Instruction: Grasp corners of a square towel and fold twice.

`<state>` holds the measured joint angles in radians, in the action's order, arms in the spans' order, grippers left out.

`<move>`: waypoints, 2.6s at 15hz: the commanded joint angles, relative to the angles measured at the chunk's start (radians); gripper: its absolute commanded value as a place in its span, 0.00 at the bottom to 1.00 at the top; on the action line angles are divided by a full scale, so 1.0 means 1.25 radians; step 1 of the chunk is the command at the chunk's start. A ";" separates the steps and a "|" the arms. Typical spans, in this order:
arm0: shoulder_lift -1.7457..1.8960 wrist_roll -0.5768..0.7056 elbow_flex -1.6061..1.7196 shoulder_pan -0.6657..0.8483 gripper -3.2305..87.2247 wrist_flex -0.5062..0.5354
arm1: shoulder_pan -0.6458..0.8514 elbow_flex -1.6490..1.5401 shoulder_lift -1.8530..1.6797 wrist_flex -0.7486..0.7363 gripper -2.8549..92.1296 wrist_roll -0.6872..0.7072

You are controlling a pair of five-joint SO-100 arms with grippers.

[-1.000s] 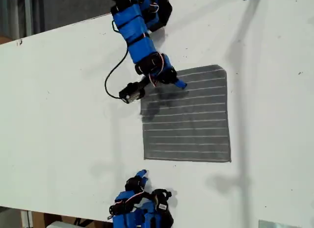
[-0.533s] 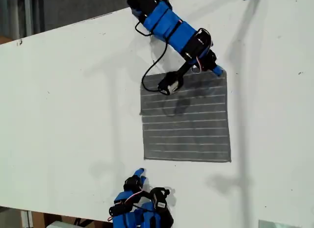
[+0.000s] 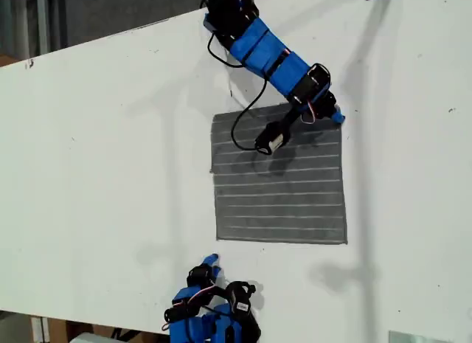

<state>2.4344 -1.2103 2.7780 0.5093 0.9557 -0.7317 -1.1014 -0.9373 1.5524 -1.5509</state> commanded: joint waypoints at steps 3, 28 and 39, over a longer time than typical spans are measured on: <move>-0.016 0.001 -0.034 0.002 0.19 -0.013 | 0.005 0.022 0.012 -0.071 0.32 0.010; -1.090 -0.308 -1.366 -0.917 0.31 0.180 | 0.027 -0.043 0.026 -0.090 0.03 -0.005; -1.289 -0.336 -1.490 -0.931 0.32 0.155 | 0.032 -0.043 0.023 -0.107 0.03 0.001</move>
<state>0.8145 -1.6429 0.9633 -0.6473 1.1934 -0.7026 -1.1474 -0.9081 1.4312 -1.5478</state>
